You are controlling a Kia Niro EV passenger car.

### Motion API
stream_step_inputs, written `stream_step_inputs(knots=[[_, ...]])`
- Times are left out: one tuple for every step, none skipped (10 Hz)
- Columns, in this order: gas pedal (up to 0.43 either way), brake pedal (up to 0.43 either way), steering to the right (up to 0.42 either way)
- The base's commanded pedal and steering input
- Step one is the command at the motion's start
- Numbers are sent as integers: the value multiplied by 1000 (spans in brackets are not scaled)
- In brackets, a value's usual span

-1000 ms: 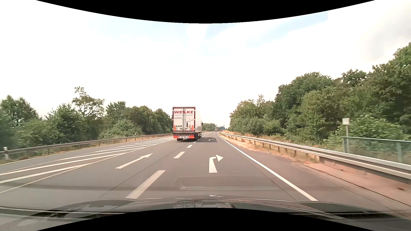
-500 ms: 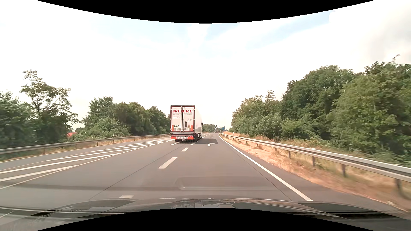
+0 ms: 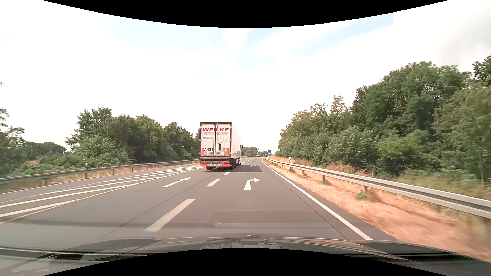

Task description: Follow the waypoints while adhering to traffic rules and regulations

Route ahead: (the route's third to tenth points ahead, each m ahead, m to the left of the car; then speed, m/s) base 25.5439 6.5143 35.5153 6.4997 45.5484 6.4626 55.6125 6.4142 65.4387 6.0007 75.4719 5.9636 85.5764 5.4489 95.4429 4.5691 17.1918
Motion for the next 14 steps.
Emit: stream_step_inputs(knots=[[0,24,-1],[0,0,0],[0,0,0],[0,0,0],[0,0,0],[0,0,0],[0,0,1],[0,0,2],[98,0,2],[169,0,2],[169,0,2],[169,0,1],[169,0,2],[157,0,2]])
